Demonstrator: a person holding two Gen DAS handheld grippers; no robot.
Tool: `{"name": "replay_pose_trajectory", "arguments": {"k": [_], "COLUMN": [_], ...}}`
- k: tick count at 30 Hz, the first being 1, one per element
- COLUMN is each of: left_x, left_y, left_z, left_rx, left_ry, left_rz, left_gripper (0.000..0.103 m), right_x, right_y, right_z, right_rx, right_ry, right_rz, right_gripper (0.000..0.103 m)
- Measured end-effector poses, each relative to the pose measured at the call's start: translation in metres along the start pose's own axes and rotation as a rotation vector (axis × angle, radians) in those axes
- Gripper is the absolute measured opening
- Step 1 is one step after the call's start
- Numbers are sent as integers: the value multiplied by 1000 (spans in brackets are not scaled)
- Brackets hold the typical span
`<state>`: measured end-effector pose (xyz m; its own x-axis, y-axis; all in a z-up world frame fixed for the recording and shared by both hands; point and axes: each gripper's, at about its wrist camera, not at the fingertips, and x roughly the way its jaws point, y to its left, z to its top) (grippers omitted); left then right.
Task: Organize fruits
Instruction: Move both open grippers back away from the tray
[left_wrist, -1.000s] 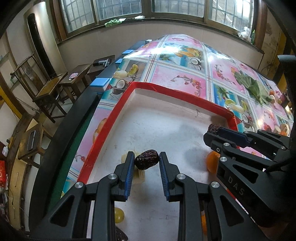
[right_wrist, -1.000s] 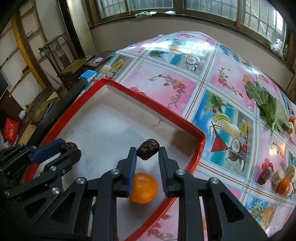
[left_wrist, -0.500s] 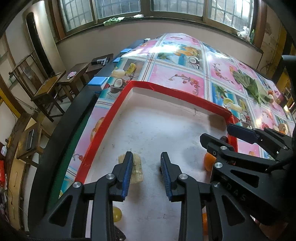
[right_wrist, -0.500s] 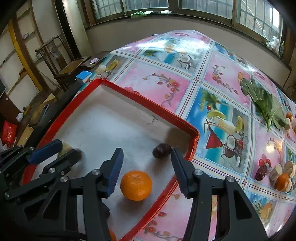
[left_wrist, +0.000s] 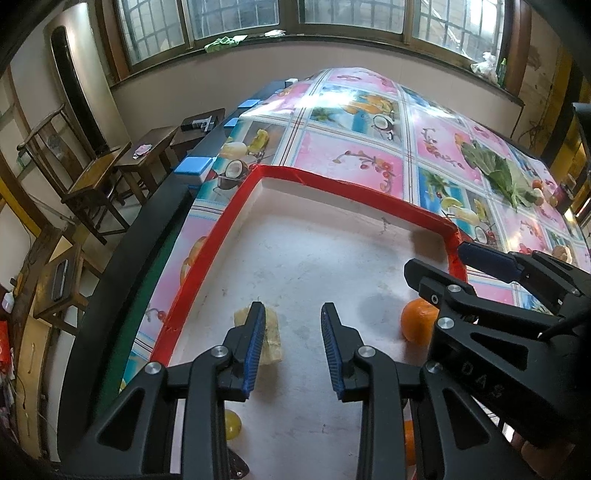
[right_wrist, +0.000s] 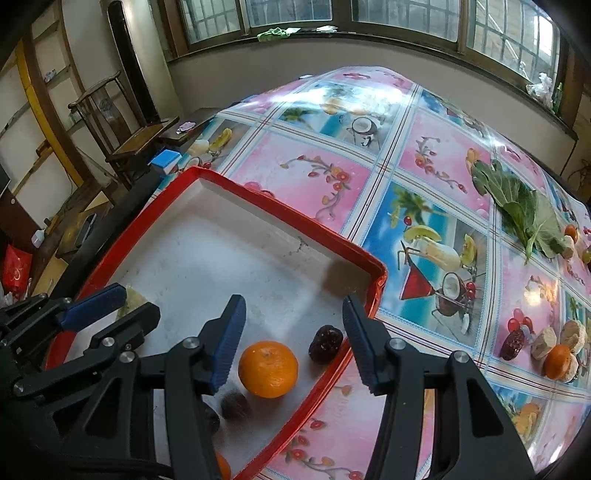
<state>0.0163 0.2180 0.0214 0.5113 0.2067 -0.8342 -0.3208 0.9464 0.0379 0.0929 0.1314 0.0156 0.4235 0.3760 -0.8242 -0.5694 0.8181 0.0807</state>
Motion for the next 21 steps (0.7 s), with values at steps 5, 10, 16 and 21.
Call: {"name": "replay_pose_trajectory", "arguments": {"k": [5, 10, 16, 21], "left_x": [-4, -17, -40, -54], "left_y": [-1, -6, -24, -53], "left_z": [0, -1, -3, -8], "left_rx": [5, 22, 67, 121], "left_ry": [-6, -31, -81, -93], "left_rz": [3, 25, 34, 2], "left_gripper": [33, 34, 39, 42], "right_x": [-6, -19, -51, -79], "right_y": [-1, -1, -5, -19], "right_z": [0, 1, -3, -13], "right_rx": [7, 5, 5, 33], "right_ry": [-12, -38, -85, -123], "right_rz": [-4, -34, -103, -146], "right_gripper": [56, 58, 66, 70]}}
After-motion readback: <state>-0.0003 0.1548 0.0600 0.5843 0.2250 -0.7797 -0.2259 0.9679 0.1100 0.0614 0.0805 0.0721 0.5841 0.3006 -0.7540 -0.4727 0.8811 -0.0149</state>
